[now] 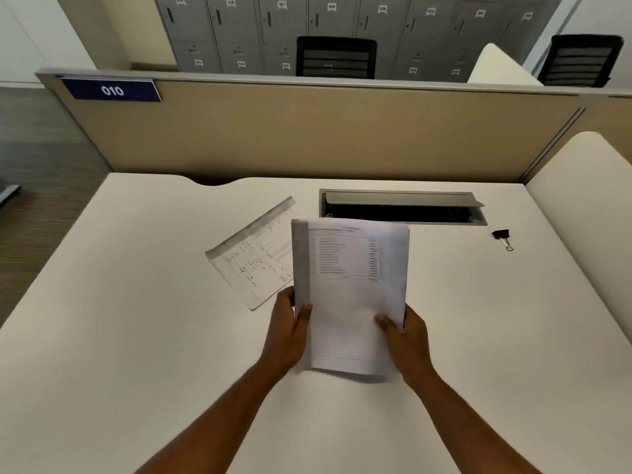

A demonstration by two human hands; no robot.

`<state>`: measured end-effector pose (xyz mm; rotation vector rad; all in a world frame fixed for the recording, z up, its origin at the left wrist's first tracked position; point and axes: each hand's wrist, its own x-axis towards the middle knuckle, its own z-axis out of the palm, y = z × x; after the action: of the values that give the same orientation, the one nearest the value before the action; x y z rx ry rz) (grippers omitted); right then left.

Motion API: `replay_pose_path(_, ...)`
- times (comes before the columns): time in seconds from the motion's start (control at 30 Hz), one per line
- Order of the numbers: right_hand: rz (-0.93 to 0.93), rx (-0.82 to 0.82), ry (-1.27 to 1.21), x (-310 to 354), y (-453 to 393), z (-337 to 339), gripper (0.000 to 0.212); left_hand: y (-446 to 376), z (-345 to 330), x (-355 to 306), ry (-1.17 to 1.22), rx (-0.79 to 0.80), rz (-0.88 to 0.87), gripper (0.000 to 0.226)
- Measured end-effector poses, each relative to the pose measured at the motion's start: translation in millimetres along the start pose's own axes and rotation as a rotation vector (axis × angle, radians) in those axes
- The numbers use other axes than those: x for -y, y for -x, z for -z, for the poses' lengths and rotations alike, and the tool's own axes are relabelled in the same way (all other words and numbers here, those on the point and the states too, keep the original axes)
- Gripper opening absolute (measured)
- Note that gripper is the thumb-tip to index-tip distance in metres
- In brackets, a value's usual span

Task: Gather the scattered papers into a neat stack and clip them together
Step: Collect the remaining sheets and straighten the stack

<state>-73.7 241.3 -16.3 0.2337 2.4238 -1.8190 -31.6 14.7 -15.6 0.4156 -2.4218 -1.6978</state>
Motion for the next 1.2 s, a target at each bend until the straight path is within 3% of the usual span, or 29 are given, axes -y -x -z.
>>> replay_pose_path(0.17,-0.114,-0.011,-0.067,-1.7,-11.6,-1.3,0.024,-85.5,54.3,21.6,-0.329,-0.234,0.082,0.034)
replay_pose_path(0.3,-0.189,-0.053,-0.143,-3.7,-17.5,-6.6,0.022,-158.0,89.9,38.0,-0.617,-0.138,0.161,0.041)
replay_pose_path(0.43,-0.237,-0.069,-0.164,-6.4,-25.0,-14.4,0.034,-208.8,105.5,52.5,-0.85,0.015,0.274,0.064)
replay_pose_path(0.67,-0.311,-0.081,-0.2,-8.8,-43.2,-31.3,0.024,-234.4,84.7,59.3,-0.981,0.09,0.384,0.085)
replay_pose_path(0.77,-0.371,-0.086,-0.253,-13.9,-44.9,-35.9,0.027,-211.9,73.3,60.2,-0.909,0.113,0.388,0.073)
replay_pose_path(0.9,-0.456,-0.057,-0.289,-22.6,-40.5,-34.5,0.026,-147.6,54.9,65.9,-0.674,0.184,0.225,0.021)
replay_pose_path(0.97,-0.504,-0.037,-0.267,-26.5,-34.4,-30.6,0.031,-109.4,43.9,64.1,-0.567,0.19,0.231,0.006)
replay_pose_path(1.07,-0.572,0.016,-0.202,-32.2,-24.9,-26.1,0.035,-59.5,25.3,62.4,-0.355,0.277,0.344,0.016)
replay_pose_path(1.2,-0.608,0.087,-0.102,-40.0,-4.4,-16.9,0.035,-11.9,13.2,44.9,0.099,0.337,0.65,0.031)
